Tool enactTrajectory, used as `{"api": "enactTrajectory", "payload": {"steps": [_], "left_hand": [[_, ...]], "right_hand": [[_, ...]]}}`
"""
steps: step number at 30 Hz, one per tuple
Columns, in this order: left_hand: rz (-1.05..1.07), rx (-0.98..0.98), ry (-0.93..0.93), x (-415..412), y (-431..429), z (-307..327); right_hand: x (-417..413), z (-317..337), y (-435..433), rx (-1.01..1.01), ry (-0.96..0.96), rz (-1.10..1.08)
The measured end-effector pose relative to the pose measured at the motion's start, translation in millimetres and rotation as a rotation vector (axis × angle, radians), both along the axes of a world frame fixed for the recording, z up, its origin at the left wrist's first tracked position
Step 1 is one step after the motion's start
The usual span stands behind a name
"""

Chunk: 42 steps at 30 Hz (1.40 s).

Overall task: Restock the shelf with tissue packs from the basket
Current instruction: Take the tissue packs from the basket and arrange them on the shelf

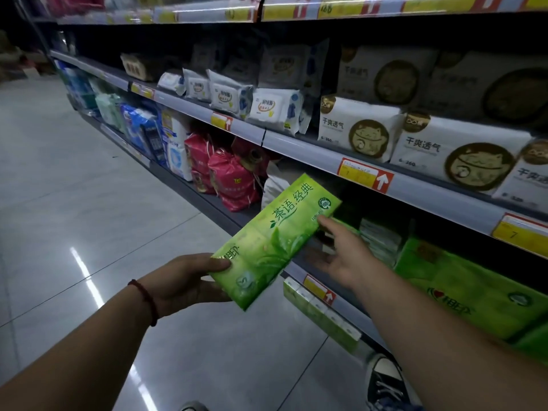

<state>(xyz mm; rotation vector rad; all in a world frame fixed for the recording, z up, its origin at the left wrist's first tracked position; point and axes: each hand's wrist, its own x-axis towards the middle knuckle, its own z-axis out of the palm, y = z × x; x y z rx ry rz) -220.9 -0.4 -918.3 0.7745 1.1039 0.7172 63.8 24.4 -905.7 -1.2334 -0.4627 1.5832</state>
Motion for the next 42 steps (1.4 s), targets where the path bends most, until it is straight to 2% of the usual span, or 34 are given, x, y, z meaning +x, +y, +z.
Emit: {"api": "enactTrajectory", "payload": {"steps": [3, 5, 9, 13, 17, 21, 25, 30, 37, 39, 42], "left_hand": [[0.022, -0.031, -0.032, 18, 4, -2], [0.064, -0.056, -0.045, 32, 6, -5], [0.114, -0.106, -0.076, 60, 13, -11], [0.11, -0.146, -0.024, 89, 26, -17], [0.162, -0.185, -0.2, 129, 44, -25], [0.169, -0.19, -0.219, 169, 58, -34], [0.268, -0.227, -0.255, 197, 72, -47], [0.311, -0.169, -0.304, 207, 95, -65], [0.464, 0.002, -0.224, 232, 126, -81], [0.432, 0.015, -0.217, 236, 131, -84], [0.233, -0.014, -0.305, 240, 135, -80]], "right_hand": [[0, -11, -3, -0.076, -0.127, 0.314], [-1, -17, -7, -0.106, -0.145, 0.454], [1, -24, -10, -0.133, -0.16, 0.535], [14, -25, -5, -0.157, -0.201, 0.409], [34, -29, 4, -0.18, -0.171, 0.272], [58, -40, 17, -0.187, -0.17, 0.146], [75, -54, 31, -0.211, -0.172, 0.08], [85, -58, 68, -0.22, -0.177, 0.077], [80, -88, 96, -0.162, -0.028, -0.229], [78, -91, 101, -0.15, 0.006, -0.321], [83, -93, 107, -0.121, 0.055, -0.422]]}}
